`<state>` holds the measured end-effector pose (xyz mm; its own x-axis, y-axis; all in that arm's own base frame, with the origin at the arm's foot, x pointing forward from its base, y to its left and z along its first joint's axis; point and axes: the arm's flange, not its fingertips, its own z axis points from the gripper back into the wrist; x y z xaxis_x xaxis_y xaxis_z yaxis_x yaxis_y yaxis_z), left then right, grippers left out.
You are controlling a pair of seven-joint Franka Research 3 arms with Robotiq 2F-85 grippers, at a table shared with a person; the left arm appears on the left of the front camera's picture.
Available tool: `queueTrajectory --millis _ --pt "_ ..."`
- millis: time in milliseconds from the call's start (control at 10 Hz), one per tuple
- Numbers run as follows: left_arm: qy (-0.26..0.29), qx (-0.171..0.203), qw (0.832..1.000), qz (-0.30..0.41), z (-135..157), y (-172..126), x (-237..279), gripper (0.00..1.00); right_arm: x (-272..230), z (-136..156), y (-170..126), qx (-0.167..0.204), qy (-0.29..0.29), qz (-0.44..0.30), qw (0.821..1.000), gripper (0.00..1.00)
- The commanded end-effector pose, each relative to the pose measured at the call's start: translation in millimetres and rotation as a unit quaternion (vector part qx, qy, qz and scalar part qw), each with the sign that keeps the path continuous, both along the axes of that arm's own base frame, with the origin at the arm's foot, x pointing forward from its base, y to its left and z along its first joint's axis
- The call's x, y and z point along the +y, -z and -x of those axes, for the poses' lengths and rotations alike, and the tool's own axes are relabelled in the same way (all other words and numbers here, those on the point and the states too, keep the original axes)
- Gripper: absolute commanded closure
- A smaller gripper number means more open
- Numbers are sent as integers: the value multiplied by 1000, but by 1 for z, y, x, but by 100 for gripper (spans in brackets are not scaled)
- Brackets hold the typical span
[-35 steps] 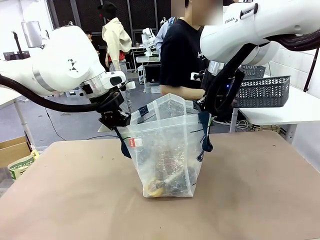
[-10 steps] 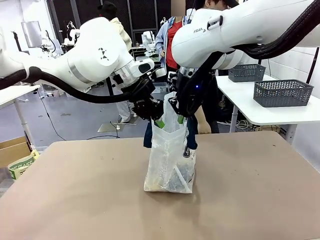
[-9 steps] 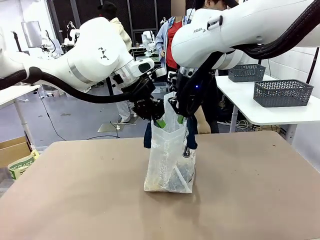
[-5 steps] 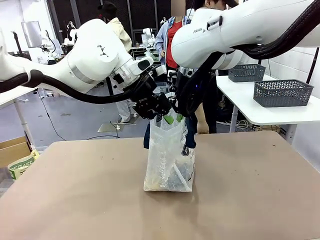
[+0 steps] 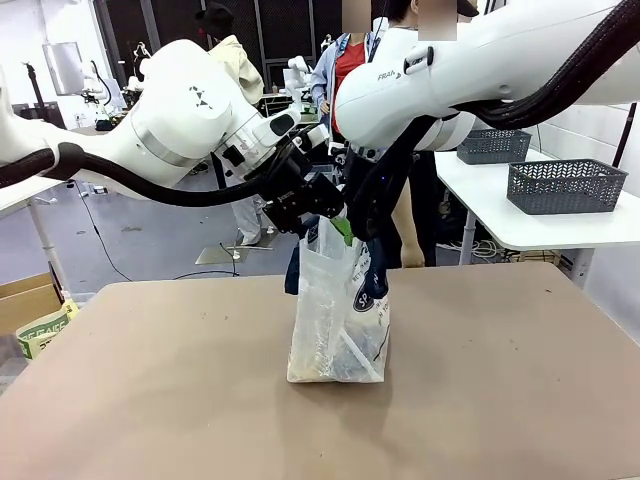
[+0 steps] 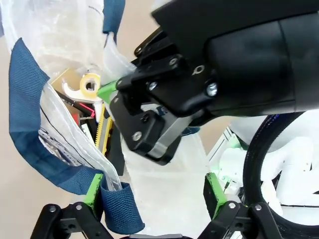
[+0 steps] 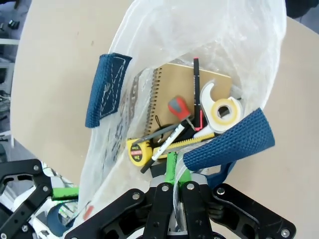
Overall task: Transfer purchased items from the store into the shopping bag.
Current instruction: Move the Reusable shopping bag to the right side of the table.
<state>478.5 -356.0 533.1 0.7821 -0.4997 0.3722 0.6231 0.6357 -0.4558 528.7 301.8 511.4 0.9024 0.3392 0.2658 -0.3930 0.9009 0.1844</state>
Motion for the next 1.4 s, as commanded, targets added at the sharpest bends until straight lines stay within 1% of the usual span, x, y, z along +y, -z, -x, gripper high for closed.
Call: queueTrajectory --millis 0,200,500,800,900,1300 --pt "10 -8 1000 19 7 5 7 0 8 -6 2 -3 10 -12 1000 100" --pt "10 -7 1000 16 8 9 4 0 13 -9 1 7 23 -20 1000 100" --pt "10 -17 1000 -12 10 13 -8 0 20 -9 -1 21 40 -26 999 100" --pt "16 -29 999 -17 10 15 -20 0 24 -8 2 26 37 -24 999 100" --pt "15 -30 999 -17 10 15 -22 0 25 -9 3 28 44 -23 998 100" --pt "-12 -38 999 -24 13 14 -25 0 27 -9 5 33 49 -21 998 100"
